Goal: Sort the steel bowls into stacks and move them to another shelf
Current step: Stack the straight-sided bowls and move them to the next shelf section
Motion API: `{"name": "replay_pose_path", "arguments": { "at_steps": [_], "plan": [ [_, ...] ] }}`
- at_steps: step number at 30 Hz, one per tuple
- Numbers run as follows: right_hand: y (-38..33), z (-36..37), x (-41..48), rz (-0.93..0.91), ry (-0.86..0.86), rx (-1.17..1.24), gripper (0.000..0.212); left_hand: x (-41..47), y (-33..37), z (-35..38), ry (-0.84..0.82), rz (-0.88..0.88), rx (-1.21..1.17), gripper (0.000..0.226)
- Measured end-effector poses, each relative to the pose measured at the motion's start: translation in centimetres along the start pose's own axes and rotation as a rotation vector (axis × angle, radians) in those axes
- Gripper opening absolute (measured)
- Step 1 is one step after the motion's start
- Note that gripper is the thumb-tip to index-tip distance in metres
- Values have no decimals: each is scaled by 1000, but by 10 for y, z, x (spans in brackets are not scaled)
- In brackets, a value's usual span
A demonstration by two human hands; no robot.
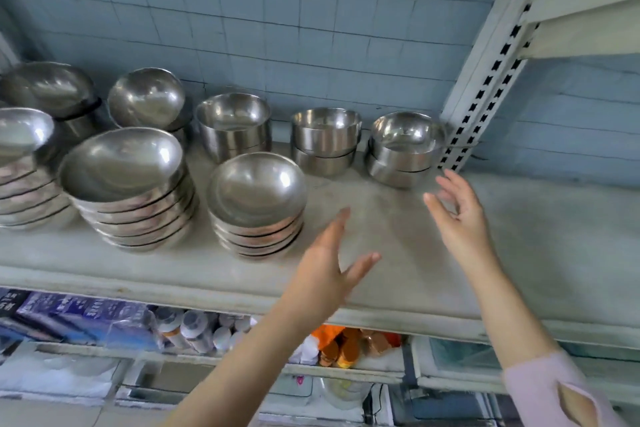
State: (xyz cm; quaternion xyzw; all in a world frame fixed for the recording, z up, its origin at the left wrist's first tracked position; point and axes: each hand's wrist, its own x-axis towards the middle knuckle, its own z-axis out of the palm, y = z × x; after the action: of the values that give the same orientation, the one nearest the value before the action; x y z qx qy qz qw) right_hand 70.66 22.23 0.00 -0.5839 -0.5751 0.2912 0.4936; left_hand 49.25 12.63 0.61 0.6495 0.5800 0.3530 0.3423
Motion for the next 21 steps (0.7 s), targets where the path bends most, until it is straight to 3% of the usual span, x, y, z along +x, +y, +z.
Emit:
{"name": "replay_pose_path", "arguments": {
  "at_steps": [5, 8, 12, 17, 21],
  "plan": [
    [13, -1, 62, 55, -82, 1, 119, 86, 10, 41, 331, -165, -57, 109],
    [17, 6, 83, 53, -196, -49, 134, 129, 2, 42, 523, -269, -135, 117],
    [25, 11, 98, 28, -243, -56, 131, 162, -14, 34, 695, -249, -240, 118],
    [20, -3, 95, 13, -291, 10, 92, 169, -24, 27, 741, -217, -351, 110],
    [21, -25, 70, 43, -348, 2, 97, 157, -24, 29, 702, -168, -339, 100]
  ]
}}
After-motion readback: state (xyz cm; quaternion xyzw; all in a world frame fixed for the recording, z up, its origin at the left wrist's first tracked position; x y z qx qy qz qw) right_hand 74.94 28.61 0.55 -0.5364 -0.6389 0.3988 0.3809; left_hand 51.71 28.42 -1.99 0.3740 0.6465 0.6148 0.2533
